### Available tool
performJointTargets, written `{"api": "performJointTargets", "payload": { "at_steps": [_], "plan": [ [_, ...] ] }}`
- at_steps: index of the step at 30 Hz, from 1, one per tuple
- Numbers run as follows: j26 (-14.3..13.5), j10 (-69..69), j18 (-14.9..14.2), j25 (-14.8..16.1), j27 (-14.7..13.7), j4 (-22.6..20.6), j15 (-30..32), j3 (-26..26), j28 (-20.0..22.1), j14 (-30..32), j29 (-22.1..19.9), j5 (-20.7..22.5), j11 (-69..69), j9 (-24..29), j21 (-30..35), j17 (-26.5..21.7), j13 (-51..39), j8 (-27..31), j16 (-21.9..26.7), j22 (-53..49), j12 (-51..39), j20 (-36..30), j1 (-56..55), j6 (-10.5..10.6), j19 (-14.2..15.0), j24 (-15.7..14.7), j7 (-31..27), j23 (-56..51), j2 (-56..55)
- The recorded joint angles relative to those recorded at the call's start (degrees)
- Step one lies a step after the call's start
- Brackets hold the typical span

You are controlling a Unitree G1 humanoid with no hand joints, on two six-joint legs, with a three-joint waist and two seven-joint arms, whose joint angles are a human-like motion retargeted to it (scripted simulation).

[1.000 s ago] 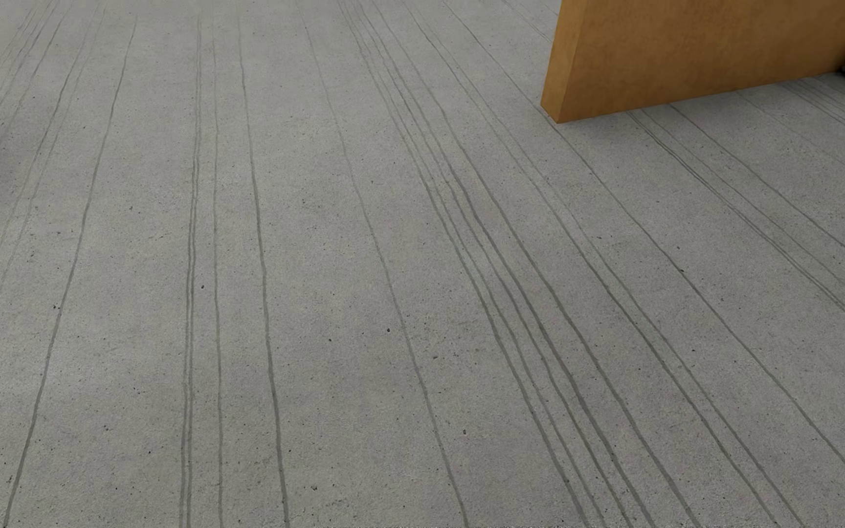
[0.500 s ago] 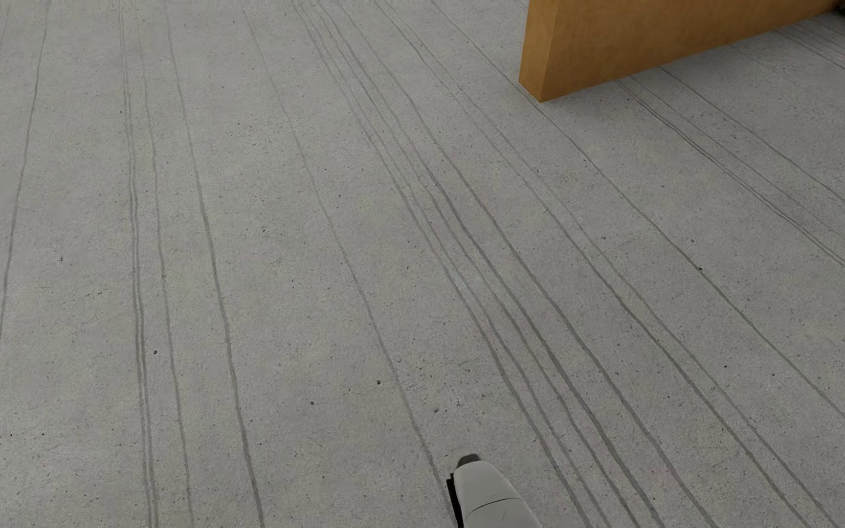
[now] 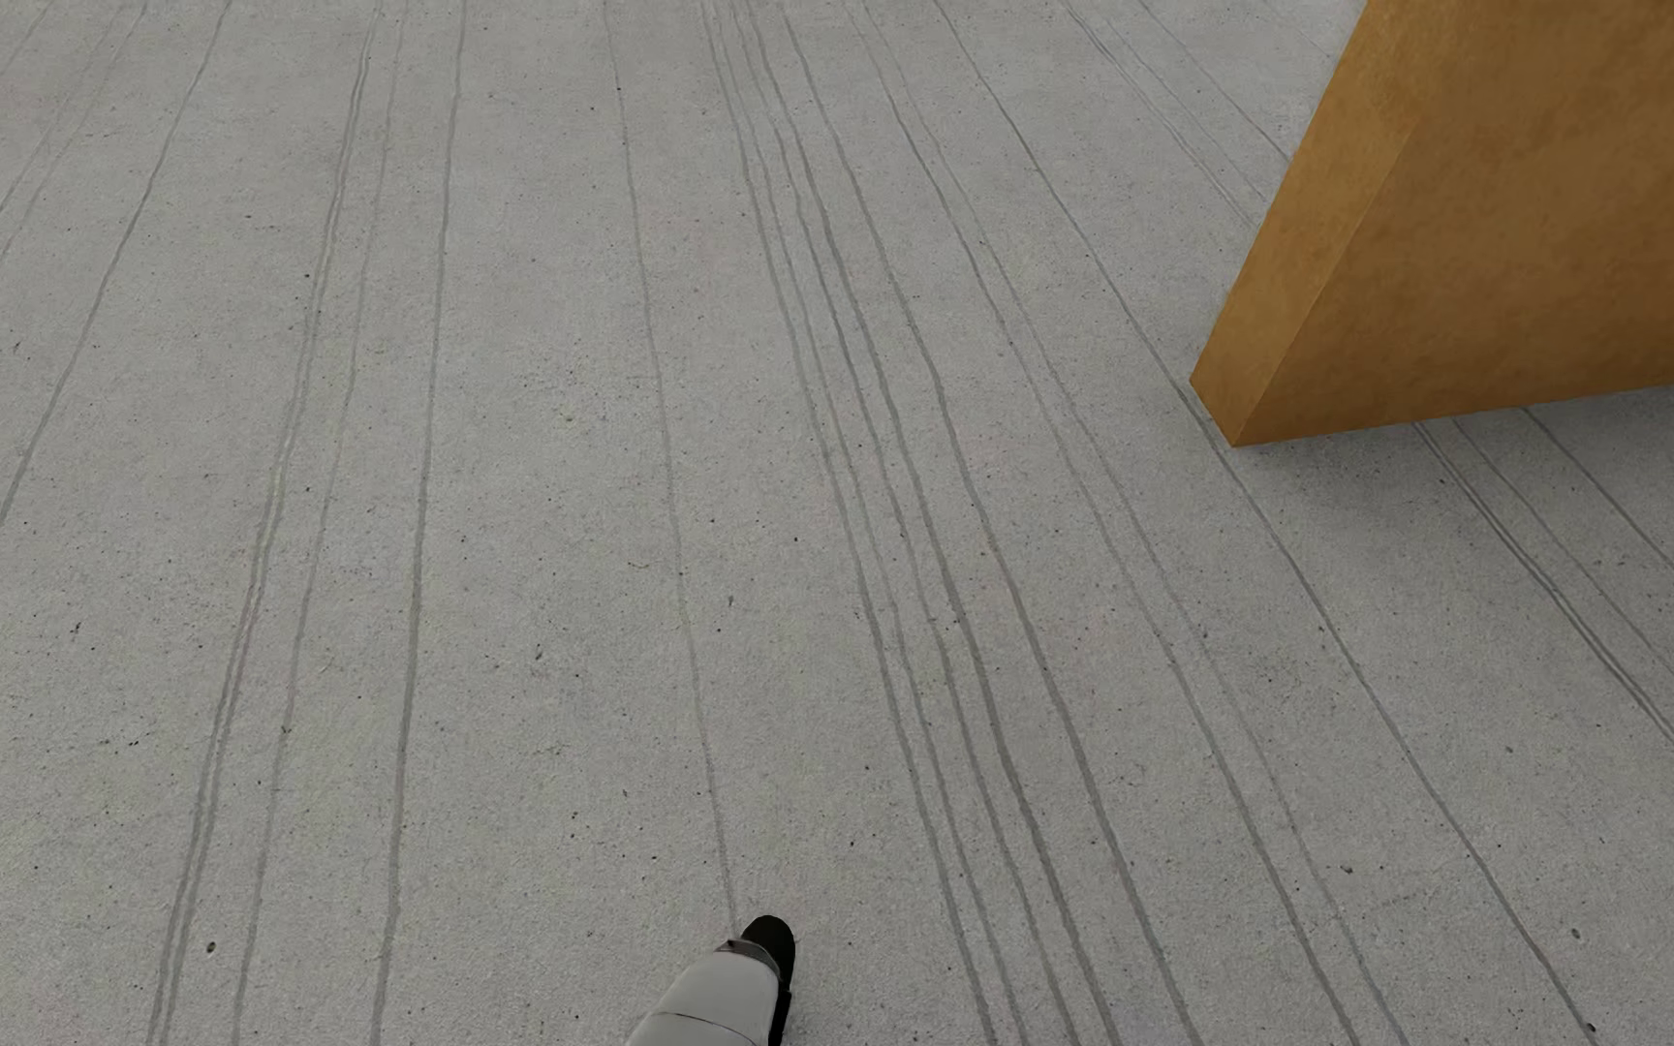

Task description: Walk around the corner

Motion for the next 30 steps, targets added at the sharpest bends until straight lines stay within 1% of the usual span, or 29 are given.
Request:
{"api": "performJointTargets", "payload": {
  "at_steps": [1, 2, 3, 4, 5, 6, 7, 8, 9, 10, 12, 13, 14, 15, 16, 17, 18, 19, 20, 21, 22, 23, 24, 25, 26, 27, 28, 29, 30],
  "plan": [
    [0.0, 5.0, 0.0, 0.0, 0.0, 0.0, 4.8, 1.3, 0.0, 11.3, 0.0, -1.2, 3.5, -0.6, -1.4, 0.4, 0.6, 0.0, -0.4, 0.5, -0.3, 0.1, -2.4, -0.6, 0.0, 0.0, 0.0, 0.8, -0.9],
    [0.0, 9.5, 0.0, 0.0, 0.0, -2.4, 13.7, 0.1, 0.0, 16.5, 0.0, -3.6, 9.7, -1.3, -1.7, 1.6, 1.2, 0.0, -0.6, 2.0, -0.1, 0.0, -2.5, -2.6, 0.0, 0.0, 0.0, 3.0, -2.1],
    [0.0, 12.2, 0.0, 0.0, 0.0, -4.4, 22.9, -2.3, 0.0, 16.2, 0.0, -3.8, 19.5, -1.8, -1.1, 1.8, 2.5, 0.0, -0.7, 3.1, -0.7, -1.4, -0.3, -2.7, 0.0, 0.0, 0.0, 5.2, -5.3],
    [0.0, 13.1, 0.0, 0.0, 0.0, -7.1, 27.1, -4.4, 0.0, 14.6, 0.0, -4.9, 31.3, -2.4, 0.7, 1.6, 3.3, 0.0, -1.0, 3.4, -1.4, -1.6, 2.4, -2.7, 0.0, 0.0, 0.0, 6.4, -11.7],
    [0.0, 12.2, 0.0, 0.0, 0.0, -9.2, 22.2, -6.5, 0.0, 10.8, 0.0, -6.4, 41.9, -2.6, -0.2, 1.8, 5.0, 0.0, -2.0, 4.2, -1.9, 2.2, 6.7, -3.3, 0.0, 0.0, 0.0, 5.8, -18.2],
    [0.0, 9.2, 0.0, 0.0, 0.0, -9.4, 14.3, -9.4, 0.0, 6.3, 0.0, -5.5, 46.4, -1.7, 0.9, 1.8, 5.5, 0.0, -1.7, 3.4, -2.8, 2.4, 14.0, -2.2, 0.0, 0.0, 0.0, 6.7, -22.7],
    [0.0, 6.3, 0.0, 0.0, 0.0, -8.9, 9.4, -12.4, 0.0, 2.0, 0.0, -4.3, 47.1, -1.5, 1.7, 1.8, 6.1, 0.0, -1.4, 3.0, -4.3, 2.4, 20.1, -0.7, 0.0, 0.0, 0.0, 7.6, -28.4],
    [0.0, 3.8, 0.0, 0.0, 0.0, -8.5, 7.6, -16.8, 0.0, -2.4, 0.0, -4.0, 43.6, -2.1, 1.1, 1.7, 7.1, 0.0, -0.9, 1.5, -5.5, 2.7, 24.8, 0.8, 0.0, 0.0, 0.0, 8.0, -33.7],
    [0.0, 0.1, 0.0, 0.0, 0.0, -6.7, 7.7, -19.7, 0.0, -6.6, 0.0, -3.0, 36.3, -0.7, 1.3, 1.3, 7.7, 0.0, 0.5, -3.2, -5.6, 2.7, 32.5, 2.1, 0.0, 0.0, 0.0, 8.5, -35.8],
    [0.0, -2.5, 0.0, 0.0, 0.0, -5.7, 8.3, -22.4, 0.0, -11.3, 0.0, -3.4, 28.2, -0.8, 0.9, 0.9, 8.4, 0.0, 1.3, -5.9, -6.7, 3.1, 37.4, 2.9, 0.0, 0.0, 0.0, 8.3, -39.2],
    [0.0, -5.4, 0.0, 0.0, 0.0, -4.6, 11.7, -25.8, 0.0, -20.1, 0.0, -4.9, 8.3, -1.5, -0.2, 1.1, 9.5, 0.0, 2.5, -9.2, -9.6, 5.9, 45.7, 2.9, 0.0, 0.0, 0.0, 8.4, -43.8],
    [0.0, -5.6, 0.0, 0.0, 0.0, -4.2, 13.9, -26.5, 0.0, -22.4, 0.0, -5.2, 0.9, -2.5, 0.2, 1.2, 9.8, 0.0, 3.1, -11.1, -10.7, 6.9, 48.1, 2.9, 0.0, 0.0, 0.0, 8.9, -45.7],
    [0.0, -5.5, 0.0, 0.0, 0.0, -3.7, 29.6, -27.5, 0.0, -23.0, 0.0, -6.6, -20.9, -3.3, 0.6, 1.1, 10.0, 0.0, 3.2, -11.1, -12.1, 6.8, 50.6, 2.7, 0.0, 0.0, 0.0, 9.7, -46.9],
    [0.0, -4.6, 0.0, 0.0, 0.0, -1.7, 17.3, -29.2, 0.0, -21.3, 0.0, -7.1, -2.1, -3.0, 0.3, 1.2, 10.4, 0.0, 3.0, -11.3, -12.5, 8.4, 53.3, 3.2, 0.0, 0.0, 0.0, 10.2, -48.1],
    [0.0, -2.5, 0.0, 0.0, 0.0, 0.5, 11.1, -30.3, 0.0, -17.7, 0.0, -6.7, 4.2, -2.9, 0.8, 1.5, 10.6, 0.0, 2.6, -12.2, -11.8, 10.6, 55.7, 3.5, 0.0, 0.0, 0.0, 11.3, -49.5],
    [0.0, 2.2, 0.0, 0.0, 0.0, 2.5, 14.5, -30.8, 0.0, -10.4, 0.0, -6.1, 10.5, -4.3, 1.1, 1.9, 11.0, 0.0, 1.8, -11.1, -10.1, 10.4, 55.4, 4.1, 0.0, 0.0, 0.0, 13.1, -51.2],
    [0.0, 10.4, 0.0, 0.0, 0.0, 4.4, 15.4, -30.1, 0.0, 1.5, 0.0, -3.3, 16.7, -4.7, 1.8, 1.9, 11.0, 0.0, -0.3, -7.4, -9.1, 10.5, 53.7, 5.8, 0.0, 0.0, 0.0, 15.6, -51.5],
    [0.0, 22.1, 0.0, 0.0, 0.0, 4.8, 12.5, -28.8, 0.0, 11.3, 0.0, -1.3, 20.0, -4.1, 1.3, 2.2, 10.4, 0.0, -0.9, -4.5, -7.8, 11.1, 49.7, 5.9, 0.0, 0.0, 0.0, 17.1, -48.5],
    [0.0, 37.1, 0.0, 0.0, 0.0, 5.9, 9.4, -27.9, 0.0, 14.2, 0.0, 3.0, 19.5, -3.0, -0.3, 2.6, 10.5, 0.0, -1.0, -3.6, -6.6, 10.3, 42.5, 6.8, 0.0, 0.0, 0.0, 15.3, -44.5],
    [0.0, 46.4, 0.0, 0.0, 0.0, 4.8, 7.8, -25.0, 0.0, 9.0, 0.0, 4.7, 16.9, -1.9, -0.2, 2.6, 10.4, 0.0, -1.4, -0.9, -7.1, 6.5, 37.0, 6.4, 0.0, 0.0, 0.0, 14.2, -38.2],
    [0.0, 51.0, 0.0, 0.0, 0.0, 2.1, 7.4, -21.6, 0.0, 4.4, 0.0, 4.5, 14.3, -1.5, -0.4, 2.7, 9.4, 0.0, -2.8, 0.8, -6.3, 8.3, 30.6, 4.8, 0.0, 0.0, 0.0, 12.4, -32.9],
    [0.0, 49.5, 0.0, 0.0, 0.0, 0.3, 7.2, -17.9, 0.0, 4.6, 0.0, 4.6, 10.4, -1.4, -0.2, 2.2, 9.0, 0.0, -1.7, -2.0, -4.2, 5.7, 24.5, 3.6, 0.0, 0.0, 0.0, 9.3, -27.2],
    [0.0, 41.4, 0.0, 0.0, 0.0, -0.8, 7.2, -14.2, 0.0, 7.2, 0.0, 4.6, 6.2, -1.1, -1.2, 1.9, 8.8, 0.0, -3.8, 2.4, -3.2, 8.3, 20.3, 2.8, 0.0, 0.0, 0.0, 6.8, -21.0],
    [0.0, 31.6, 0.0, 0.0, 0.0, -1.7, 6.8, -12.8, 0.0, 11.2, 0.0, 4.4, 3.7, -1.7, -1.8, 1.4, 7.9, 0.0, -2.7, 1.7, -2.2, 4.2, 14.2, 2.2, 0.0, 0.0, 0.0, 3.8, -17.4],
    [0.0, 19.0, 0.0, 0.0, 0.0, -2.5, 5.7, -9.0, 0.0, 13.7, 0.0, 2.5, 0.8, -1.0, -2.4, 1.4, 7.6, 0.0, -2.4, 2.2, -0.5, 4.0, 13.0, 0.7, 0.0, 0.0, 0.0, 1.3, -10.9],
    [0.0, 8.3, 0.0, 0.0, 0.0, -1.4, 4.0, -7.5, 0.0, 10.7, 0.0, 2.8, -0.6, -1.6, -2.9, 0.8, 6.0, 0.0, -2.3, 2.1, 0.4, 3.8, 9.8, 1.1, 0.0, 0.0, 0.0, -0.4, -7.6],
    [0.0, -0.6, 0.0, 0.0, 0.0, -0.5, 2.0, -5.8, 0.0, -1.1, 0.0, 2.9, -1.5, -2.1, -4.1, 0.2, 4.4, 0.0, -2.4, 2.2, 0.8, 3.5, 7.5, 1.6, 0.0, 0.0, 0.0, -1.9, -4.9],
    [0.0, -2.6, 0.0, 0.0, 0.0, 1.1, 0.8, -4.4, 0.0, -15.5, 0.0, 2.3, -0.4, -2.6, -5.0, -0.2, 3.0, 0.0, -2.2, 2.2, 1.3, 2.8, 5.4, 1.8, 0.0, 0.0, 0.0, -2.5, -2.9],
    [0.0, -2.5, 0.0, 0.0, 0.0, 2.3, 1.3, -2.7, 0.0, -19.4, 0.0, 1.1, 0.7, -2.6, -5.9, -0.2, 2.1, 0.0, -1.7, 1.7, 2.0, 2.0, 4.1, 1.5, 0.0, 0.0, 0.0, -2.4, -0.8]
  ]
}}
